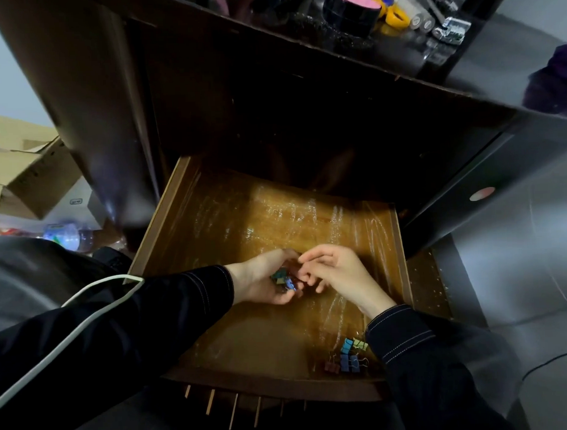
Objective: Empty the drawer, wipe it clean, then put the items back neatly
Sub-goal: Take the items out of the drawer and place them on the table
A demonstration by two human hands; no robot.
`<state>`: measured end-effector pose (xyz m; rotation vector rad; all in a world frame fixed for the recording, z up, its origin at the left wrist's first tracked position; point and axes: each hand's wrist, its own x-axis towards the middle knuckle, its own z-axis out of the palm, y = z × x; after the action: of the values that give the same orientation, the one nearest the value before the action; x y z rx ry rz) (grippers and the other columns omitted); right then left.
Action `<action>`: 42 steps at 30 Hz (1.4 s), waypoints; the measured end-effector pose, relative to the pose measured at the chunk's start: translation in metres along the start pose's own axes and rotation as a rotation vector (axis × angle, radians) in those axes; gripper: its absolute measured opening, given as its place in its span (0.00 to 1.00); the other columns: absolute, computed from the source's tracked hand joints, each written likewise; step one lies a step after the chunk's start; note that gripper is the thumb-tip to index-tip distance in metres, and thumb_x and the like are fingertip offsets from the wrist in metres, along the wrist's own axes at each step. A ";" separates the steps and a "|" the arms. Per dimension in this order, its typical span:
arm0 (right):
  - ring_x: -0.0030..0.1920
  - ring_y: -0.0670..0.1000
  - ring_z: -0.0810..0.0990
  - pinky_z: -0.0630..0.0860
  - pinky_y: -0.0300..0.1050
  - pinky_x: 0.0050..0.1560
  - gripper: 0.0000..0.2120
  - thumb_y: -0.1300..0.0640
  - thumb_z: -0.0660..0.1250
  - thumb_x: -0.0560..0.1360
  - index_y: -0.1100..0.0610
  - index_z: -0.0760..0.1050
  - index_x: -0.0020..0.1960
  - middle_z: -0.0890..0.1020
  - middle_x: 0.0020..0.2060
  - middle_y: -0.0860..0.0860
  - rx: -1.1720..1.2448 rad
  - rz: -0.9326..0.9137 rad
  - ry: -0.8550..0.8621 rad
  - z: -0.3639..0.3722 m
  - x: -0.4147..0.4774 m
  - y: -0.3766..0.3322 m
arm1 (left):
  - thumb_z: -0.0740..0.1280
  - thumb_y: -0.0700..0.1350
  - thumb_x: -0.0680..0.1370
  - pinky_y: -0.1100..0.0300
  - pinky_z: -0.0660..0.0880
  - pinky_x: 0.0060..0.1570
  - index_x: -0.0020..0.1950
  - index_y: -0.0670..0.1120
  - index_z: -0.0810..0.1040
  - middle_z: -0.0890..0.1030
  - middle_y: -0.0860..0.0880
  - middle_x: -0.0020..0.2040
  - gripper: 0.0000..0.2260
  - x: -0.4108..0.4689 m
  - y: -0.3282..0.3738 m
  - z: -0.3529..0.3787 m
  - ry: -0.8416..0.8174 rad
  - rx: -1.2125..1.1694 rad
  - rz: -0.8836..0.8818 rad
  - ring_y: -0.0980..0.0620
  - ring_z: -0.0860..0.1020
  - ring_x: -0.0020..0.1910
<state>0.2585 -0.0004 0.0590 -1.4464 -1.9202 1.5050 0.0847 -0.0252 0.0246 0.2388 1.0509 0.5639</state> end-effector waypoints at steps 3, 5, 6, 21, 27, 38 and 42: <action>0.39 0.47 0.82 0.79 0.39 0.37 0.05 0.60 0.69 0.79 0.52 0.81 0.50 0.85 0.42 0.51 -0.191 0.069 0.091 -0.009 -0.005 0.010 | 0.64 0.49 0.81 0.68 0.66 0.20 0.39 0.45 0.74 0.76 0.48 0.33 0.12 0.000 0.001 -0.002 0.003 0.136 0.029 0.54 0.74 0.28; 0.41 0.45 0.82 0.80 0.41 0.43 0.02 0.55 0.70 0.78 0.49 0.81 0.48 0.84 0.44 0.47 -0.477 0.140 -0.032 -0.013 -0.013 0.019 | 0.65 0.47 0.81 0.69 0.61 0.18 0.36 0.46 0.70 0.73 0.49 0.32 0.15 0.001 0.002 -0.003 0.019 0.126 0.046 0.55 0.71 0.25; 0.43 0.44 0.82 0.80 0.44 0.48 0.01 0.53 0.71 0.77 0.48 0.81 0.46 0.83 0.44 0.45 -0.633 0.170 -0.136 -0.012 -0.018 0.023 | 0.65 0.47 0.81 0.69 0.60 0.17 0.35 0.46 0.68 0.73 0.48 0.32 0.15 0.001 0.003 -0.003 0.036 0.114 0.055 0.55 0.70 0.24; 0.42 0.45 0.78 0.74 0.37 0.44 0.08 0.65 0.68 0.76 0.54 0.83 0.47 0.80 0.42 0.42 -1.050 0.158 -0.564 0.018 -0.038 0.040 | 0.64 0.48 0.82 0.67 0.56 0.18 0.36 0.47 0.66 0.71 0.48 0.32 0.16 -0.010 0.008 0.003 0.112 0.182 0.195 0.55 0.66 0.23; 0.39 0.40 0.81 0.77 0.36 0.41 0.05 0.56 0.75 0.74 0.52 0.81 0.41 0.84 0.37 0.44 -0.704 0.018 -0.245 0.010 -0.036 0.012 | 0.61 0.51 0.84 0.66 0.58 0.18 0.36 0.46 0.66 0.71 0.47 0.33 0.18 -0.029 0.007 0.003 0.173 0.297 0.320 0.54 0.67 0.24; 0.32 0.43 0.77 0.74 0.34 0.35 0.05 0.56 0.76 0.74 0.48 0.81 0.42 0.82 0.34 0.43 -0.420 -0.360 0.132 -0.022 -0.066 -0.114 | 0.61 0.57 0.83 0.65 0.57 0.23 0.31 0.47 0.67 0.72 0.47 0.30 0.23 -0.129 0.044 0.019 0.209 0.478 0.875 0.53 0.66 0.22; 0.30 0.44 0.77 0.72 0.34 0.30 0.07 0.60 0.76 0.73 0.50 0.82 0.40 0.82 0.32 0.45 -0.225 -0.534 0.198 -0.028 -0.069 -0.181 | 0.62 0.56 0.82 0.68 0.55 0.23 0.30 0.47 0.65 0.70 0.46 0.30 0.24 -0.200 0.093 0.026 0.270 0.345 1.128 0.53 0.65 0.21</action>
<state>0.2158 -0.0321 0.2477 -0.9935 -2.1687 0.8979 0.0023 -0.0548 0.2290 1.1189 1.2184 1.4491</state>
